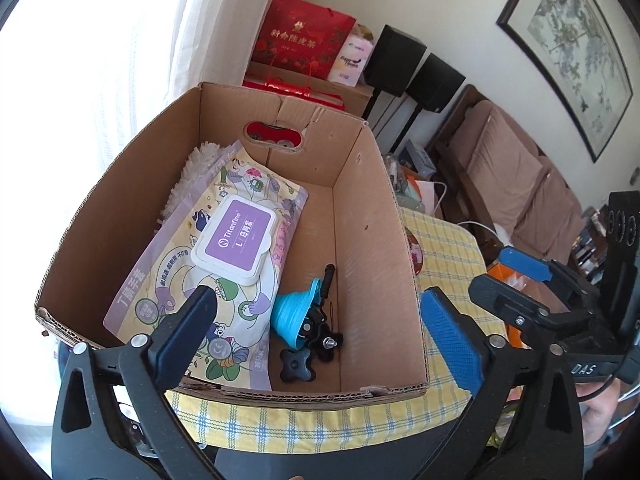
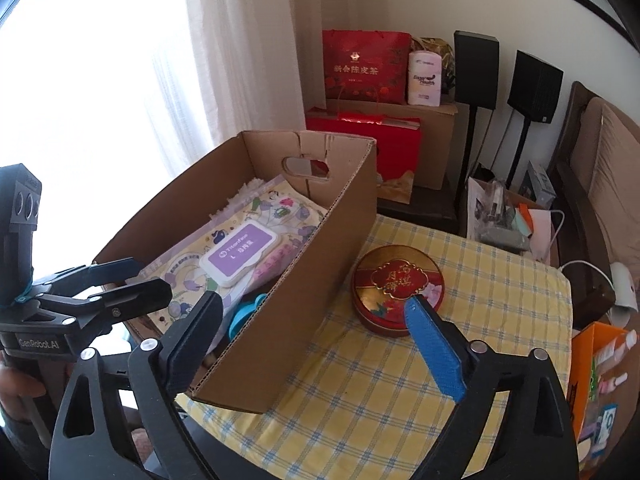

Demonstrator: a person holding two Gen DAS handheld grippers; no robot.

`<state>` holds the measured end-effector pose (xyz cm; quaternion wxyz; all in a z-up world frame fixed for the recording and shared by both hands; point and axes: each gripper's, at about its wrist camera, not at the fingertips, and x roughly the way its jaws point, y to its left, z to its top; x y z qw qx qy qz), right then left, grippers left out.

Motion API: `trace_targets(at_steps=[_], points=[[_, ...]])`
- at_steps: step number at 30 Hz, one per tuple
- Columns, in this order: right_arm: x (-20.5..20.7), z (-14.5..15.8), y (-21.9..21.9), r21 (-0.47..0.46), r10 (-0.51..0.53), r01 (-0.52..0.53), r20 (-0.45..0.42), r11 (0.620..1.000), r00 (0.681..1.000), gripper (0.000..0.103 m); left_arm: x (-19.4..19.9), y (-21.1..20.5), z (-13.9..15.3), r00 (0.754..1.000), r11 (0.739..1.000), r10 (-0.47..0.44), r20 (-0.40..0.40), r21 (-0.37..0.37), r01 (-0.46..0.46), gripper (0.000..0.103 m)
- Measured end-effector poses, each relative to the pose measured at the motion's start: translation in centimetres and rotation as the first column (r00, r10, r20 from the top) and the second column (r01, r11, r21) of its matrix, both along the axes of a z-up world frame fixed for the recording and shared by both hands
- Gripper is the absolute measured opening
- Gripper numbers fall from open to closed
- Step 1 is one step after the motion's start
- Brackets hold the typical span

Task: Organize objects
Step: 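Open both grippers to drop the black knobs into the box, then move the right gripper to the red round tin and close on its rim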

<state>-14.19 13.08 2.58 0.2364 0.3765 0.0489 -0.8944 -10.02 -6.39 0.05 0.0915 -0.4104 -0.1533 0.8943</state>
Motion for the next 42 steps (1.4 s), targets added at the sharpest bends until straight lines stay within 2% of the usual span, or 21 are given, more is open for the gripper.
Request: trace_targets(at_steps=[7, 17, 21, 29, 34, 39, 42], points=[[0.2, -0.2, 1.2, 0.008, -0.013, 0.013, -0.005, 1.0, 1.0, 0.103, -0.3, 1.7, 0.0, 1.0, 0.998, -0.019, 0.013, -0.057, 0.02, 0.103], [-1.6, -1.3, 4.3, 0.014, -0.09, 0.09, 0.01, 0.996, 0.996, 0.103, -0.6, 3.4, 0.6, 0.998, 0.997, -0.053, -0.018, -0.062, 0.052, 0.103], [-2.9, -2.2, 5.5, 0.022, -0.12, 0.119, 0.032, 0.993, 0.992, 0.103, -0.9, 4.4, 1.2, 0.998, 0.995, -0.055, -0.042, -0.087, 0.051, 0.103], [-6.4, -4.8, 6.3, 0.05, -0.138, 0.133, 0.095, 0.99, 0.986, 0.103, -2.3, 4.8, 2.3, 0.996, 0.999, -0.052, -0.069, -0.018, 0.051, 0.103], [-10.1, -6.5, 5.9, 0.071, -0.146, 0.138, 0.13, 0.988, 0.981, 0.103, -2.9, 5.5, 3.4, 0.991, 0.998, -0.064, -0.118, -0.014, 0.063, 0.103], [-13.7, -7.8, 5.3, 0.054, -0.156, 0.15, 0.139, 0.987, 0.978, 0.103, -3.5, 5.8, 4.0, 0.986, 0.999, -0.051, -0.157, 0.007, 0.052, 0.103], [-15.5, -8.4, 4.5, 0.058, -0.152, 0.146, 0.13, 0.988, 0.98, 0.102, -4.2, 5.9, 3.9, 0.987, 0.998, -0.054, -0.15, 0.021, 0.058, 0.103]])
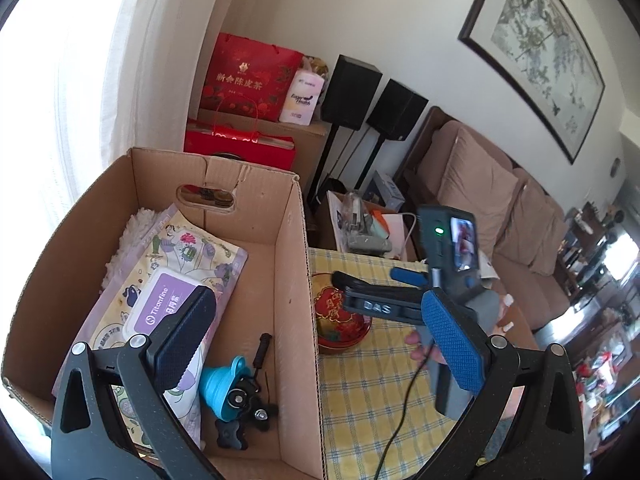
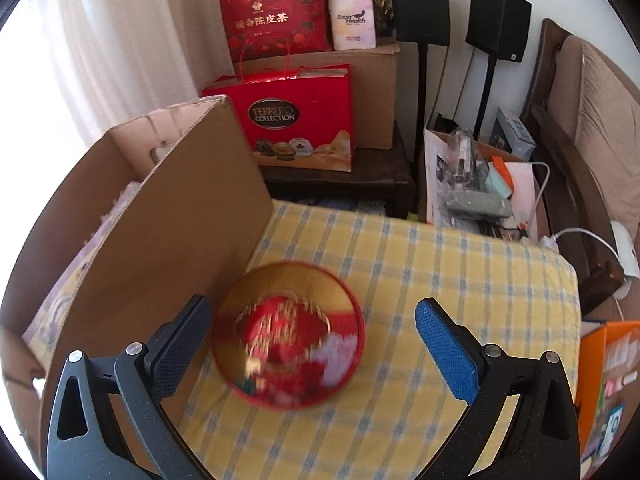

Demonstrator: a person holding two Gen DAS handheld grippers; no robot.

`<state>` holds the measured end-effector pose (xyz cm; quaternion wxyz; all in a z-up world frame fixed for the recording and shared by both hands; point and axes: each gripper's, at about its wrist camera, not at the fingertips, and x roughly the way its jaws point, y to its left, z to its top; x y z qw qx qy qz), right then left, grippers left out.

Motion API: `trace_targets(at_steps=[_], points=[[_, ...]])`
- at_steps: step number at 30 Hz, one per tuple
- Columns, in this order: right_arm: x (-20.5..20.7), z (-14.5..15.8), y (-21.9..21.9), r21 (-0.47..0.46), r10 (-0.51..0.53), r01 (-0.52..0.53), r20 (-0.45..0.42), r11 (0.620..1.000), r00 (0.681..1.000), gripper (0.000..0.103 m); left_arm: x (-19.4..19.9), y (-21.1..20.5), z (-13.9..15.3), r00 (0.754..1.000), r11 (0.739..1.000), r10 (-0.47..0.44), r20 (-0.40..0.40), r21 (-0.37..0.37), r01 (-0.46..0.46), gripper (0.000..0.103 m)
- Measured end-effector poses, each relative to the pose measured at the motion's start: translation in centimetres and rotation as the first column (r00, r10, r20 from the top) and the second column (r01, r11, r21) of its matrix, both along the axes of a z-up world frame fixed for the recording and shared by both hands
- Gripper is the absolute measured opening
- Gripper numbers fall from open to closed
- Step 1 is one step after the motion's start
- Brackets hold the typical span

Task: Organize objects
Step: 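Move the right gripper to the red round tin and close on its rim, then close the left gripper on the red tin rim while the right holds its other side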

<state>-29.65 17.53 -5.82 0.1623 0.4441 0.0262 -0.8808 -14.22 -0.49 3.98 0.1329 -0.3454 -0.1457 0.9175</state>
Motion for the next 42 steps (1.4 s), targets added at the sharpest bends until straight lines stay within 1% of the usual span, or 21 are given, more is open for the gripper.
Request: trace_targets(at_steps=[5, 9, 13, 16, 18, 20, 22, 24, 27, 31, 36, 42], points=[[-3.0, -1.4, -1.3, -0.01, 0.014, -0.014, 0.025, 1.0, 1.0, 0.098, -0.4, -0.1, -0.5, 1.0, 1.0, -0.003, 0.01, 0.009, 0.003, 0.103], [-4.7, -2.7, -2.8, 0.036, 0.038, -0.04, 0.058, 0.999, 0.998, 0.096, -0.5, -0.5, -0.8, 1.0, 1.0, 0.0, 0.022, 0.019, 0.0, 0.103], [-5.7, -4.0, -3.5, 0.052, 0.053, -0.059, 0.106, 0.997, 0.993, 0.093, -0.5, -1.0, -1.0, 1.0, 1.0, 0.006, 0.025, 0.02, -0.007, 0.103], [-6.0, -4.8, -3.6, 0.051, 0.072, -0.08, 0.132, 0.996, 0.989, 0.093, -0.5, -1.3, -1.1, 1.0, 1.0, 0.011, 0.03, 0.025, -0.011, 0.103], [-6.2, -5.4, -3.7, 0.041, 0.106, -0.114, 0.171, 0.993, 0.98, 0.093, -0.4, -1.3, -1.3, 0.999, 1.0, 0.008, 0.037, 0.03, -0.009, 0.103], [-5.9, -5.8, -3.8, 0.032, 0.129, -0.138, 0.191, 0.99, 0.973, 0.093, -0.3, -1.3, -1.4, 0.999, 0.999, 0.001, 0.04, 0.035, -0.003, 0.103], [-5.4, -6.2, -3.9, 0.06, 0.143, -0.158, 0.206, 0.986, 0.968, 0.093, 0.0, -1.0, -1.4, 0.999, 0.999, -0.007, 0.041, 0.034, 0.005, 0.103], [-4.8, -6.2, -3.8, 0.079, 0.144, -0.163, 0.202, 0.983, 0.969, 0.093, 0.3, -0.5, -1.3, 0.999, 0.999, -0.022, 0.043, 0.034, 0.021, 0.103], [-3.6, -6.2, -2.6, 0.086, 0.136, -0.157, 0.214, 0.984, 0.967, 0.093, 1.1, 0.6, -1.1, 0.998, 0.999, -0.05, 0.041, 0.023, 0.049, 0.103], [-2.0, -6.0, 0.1, 0.088, 0.102, -0.124, 0.221, 0.988, 0.97, 0.093, 1.9, 2.6, -0.6, 0.994, 0.995, -0.103, 0.04, 0.009, 0.103, 0.103], [0.7, -5.7, 4.4, 0.066, 0.044, -0.059, 0.217, 0.996, 0.975, 0.093, 3.0, 5.2, -0.5, 0.986, 0.987, -0.16, 0.043, 0.013, 0.16, 0.103], [3.9, -5.4, 8.7, 0.037, -0.014, 0.007, 0.205, 0.999, 0.979, 0.094, 3.8, 8.3, -0.5, 0.976, 0.977, -0.21, 0.048, -0.009, 0.211, 0.103]])
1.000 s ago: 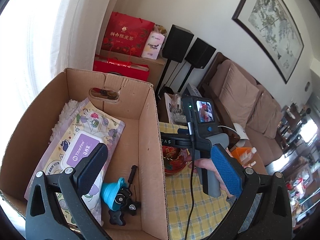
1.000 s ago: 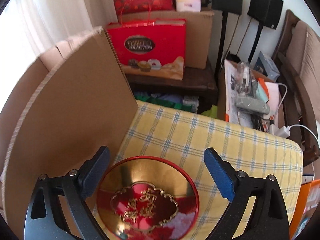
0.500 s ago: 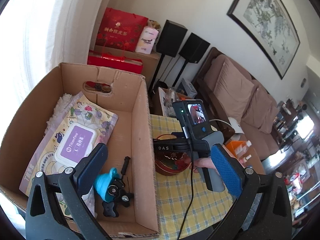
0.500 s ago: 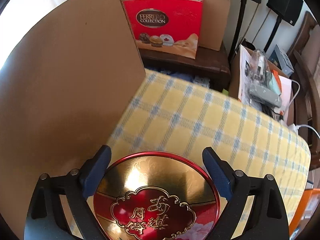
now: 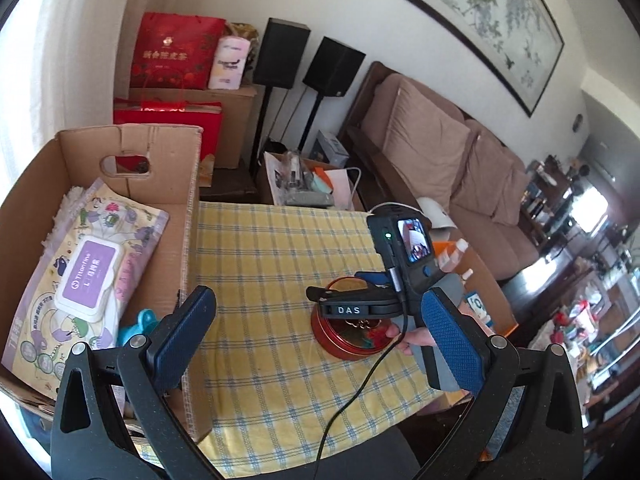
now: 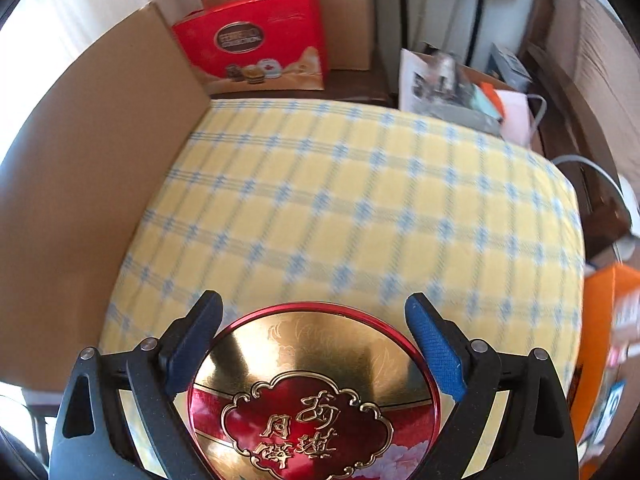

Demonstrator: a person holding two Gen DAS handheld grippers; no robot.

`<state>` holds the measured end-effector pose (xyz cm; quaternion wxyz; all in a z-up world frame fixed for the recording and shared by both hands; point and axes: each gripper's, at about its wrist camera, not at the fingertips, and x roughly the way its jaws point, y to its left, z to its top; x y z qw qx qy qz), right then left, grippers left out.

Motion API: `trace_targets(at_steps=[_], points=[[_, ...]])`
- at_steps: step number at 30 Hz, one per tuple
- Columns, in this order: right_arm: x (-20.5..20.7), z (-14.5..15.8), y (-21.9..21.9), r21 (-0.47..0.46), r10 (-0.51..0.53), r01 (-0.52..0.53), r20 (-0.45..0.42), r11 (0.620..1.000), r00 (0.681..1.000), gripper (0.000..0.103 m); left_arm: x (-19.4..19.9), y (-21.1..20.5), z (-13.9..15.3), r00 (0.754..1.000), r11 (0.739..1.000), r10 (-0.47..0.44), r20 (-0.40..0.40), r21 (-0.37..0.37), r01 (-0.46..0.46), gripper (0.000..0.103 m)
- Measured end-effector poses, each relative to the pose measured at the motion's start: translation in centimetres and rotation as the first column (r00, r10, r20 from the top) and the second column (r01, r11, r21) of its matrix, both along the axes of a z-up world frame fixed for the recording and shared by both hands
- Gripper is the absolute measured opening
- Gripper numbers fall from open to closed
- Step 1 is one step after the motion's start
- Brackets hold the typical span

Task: Organize objects
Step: 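Close the left gripper on the red tin rim while the right holds its other side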

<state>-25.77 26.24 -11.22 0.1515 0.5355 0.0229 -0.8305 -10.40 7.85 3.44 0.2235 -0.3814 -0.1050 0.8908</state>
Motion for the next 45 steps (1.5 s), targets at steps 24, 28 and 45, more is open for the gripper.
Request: trace_targets(at_steps=[24, 28, 45], points=[[11.4, 6.4, 10.4, -0.162, -0.204, 0.171, -0.212, 0.972, 0.956, 0.094, -3.4, 8.4, -6.3, 0.969, 0.988, -0.156, 0.189, 0.02, 0.155, 0.103], [12.0, 4.9, 11.6, -0.22, -0.245, 0.208, -0.157, 0.953, 0.957, 0.093, -4.6, 8.7, -8.5, 0.953, 0.987, -0.162, 0.257, 0.058, 0.152, 0.102], [11.8, 0.7, 14.3, -0.466, -0.359, 0.325, 0.016, 0.823, 0.933, 0.077, -7.6, 10.0, -15.7, 0.873, 0.963, -0.214, 0.438, 0.246, 0.112, 0.094]])
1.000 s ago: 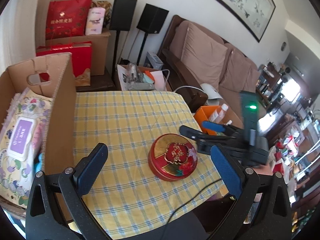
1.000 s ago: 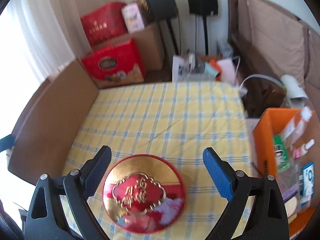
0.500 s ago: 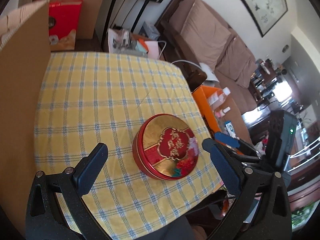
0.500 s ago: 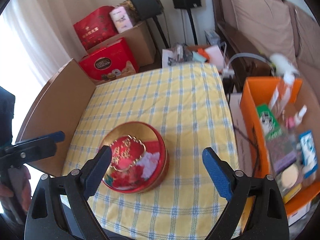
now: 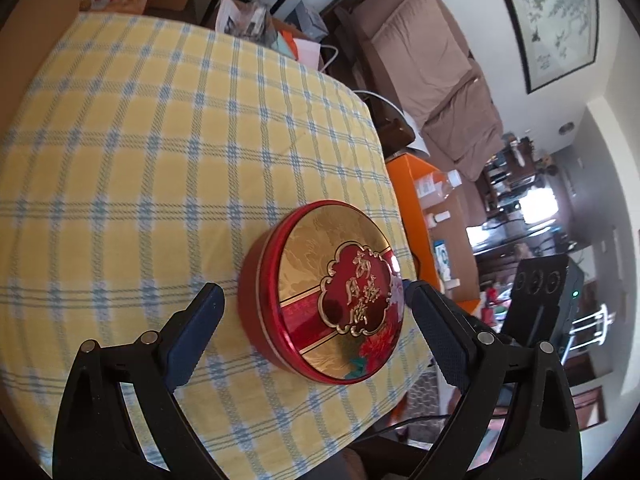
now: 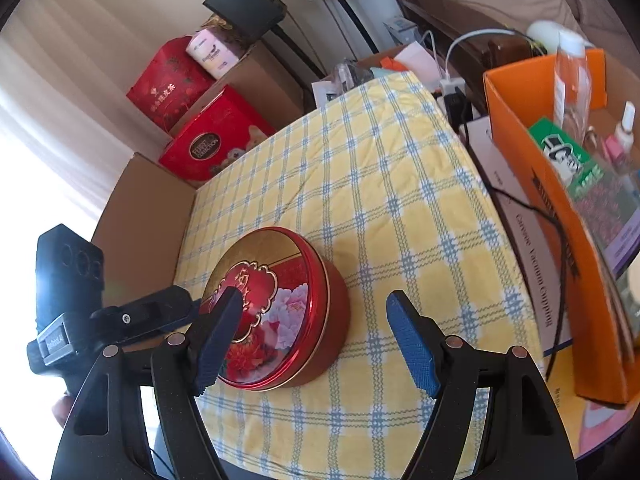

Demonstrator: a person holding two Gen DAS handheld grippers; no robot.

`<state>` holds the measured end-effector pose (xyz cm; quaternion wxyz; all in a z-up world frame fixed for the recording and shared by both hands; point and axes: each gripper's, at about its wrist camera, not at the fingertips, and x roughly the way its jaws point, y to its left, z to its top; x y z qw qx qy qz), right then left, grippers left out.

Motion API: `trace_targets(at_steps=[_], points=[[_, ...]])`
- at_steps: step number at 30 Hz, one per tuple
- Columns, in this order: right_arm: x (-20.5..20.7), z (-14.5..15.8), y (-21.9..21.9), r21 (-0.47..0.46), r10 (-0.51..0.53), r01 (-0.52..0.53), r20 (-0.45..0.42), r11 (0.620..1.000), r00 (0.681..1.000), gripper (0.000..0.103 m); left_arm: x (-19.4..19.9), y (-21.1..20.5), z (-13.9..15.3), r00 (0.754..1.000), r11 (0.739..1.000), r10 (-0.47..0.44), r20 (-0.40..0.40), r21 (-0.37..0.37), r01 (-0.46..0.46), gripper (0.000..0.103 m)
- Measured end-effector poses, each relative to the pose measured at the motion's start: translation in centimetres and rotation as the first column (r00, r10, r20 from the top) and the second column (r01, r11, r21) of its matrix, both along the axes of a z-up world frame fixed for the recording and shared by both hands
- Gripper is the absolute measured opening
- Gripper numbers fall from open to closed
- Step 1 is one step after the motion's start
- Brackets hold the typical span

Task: Organize objects
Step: 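Close the left gripper on the red tin rim while the right holds its other side, then lift the red tin with both grippers and carry it over the box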

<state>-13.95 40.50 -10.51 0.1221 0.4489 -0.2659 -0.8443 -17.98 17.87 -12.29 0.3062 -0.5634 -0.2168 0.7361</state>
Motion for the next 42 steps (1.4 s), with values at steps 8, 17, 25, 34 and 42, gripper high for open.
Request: trace_targets(at_steps=[8, 17, 25, 34, 42], points=[[-0.3, -1.6, -0.8, -0.053, 0.014, -0.013, 0.021, 0.999, 1.0, 0.075, -0.8, 0.3, -1.7, 0.998, 0.998, 0.02, 0.055, 0.058, -0.023, 0.094], [0.0, -2.3, -1.9, -0.086, 0.048, -0.048, -0.002, 0.995, 0.999, 0.082, -1.2, 1.0, -1.9, 0.999, 0.998, 0.016, 0.045, 0.056, -0.019, 0.095], [0.4, -1.7, -2.5, 0.016, 0.129, -0.128, -0.106, 0.992, 0.986, 0.09, -2.1, 0.8, -2.2, 0.999, 0.997, 0.002, 0.046, 0.072, -0.006, 0.096], [2.1, -0.9, -5.0, 0.306, 0.295, -0.235, -0.166, 0.923, 0.941, 0.099, -2.3, 1.0, -1.4, 1.0, 1.0, -0.009, -0.013, -0.008, 0.008, 0.099], [2.6, -1.3, -7.8, 0.48, 0.404, -0.29, -0.151, 0.828, 0.902, 0.099, -3.1, 2.5, -1.3, 0.999, 0.998, -0.042, -0.017, -0.039, 0.042, 0.099]])
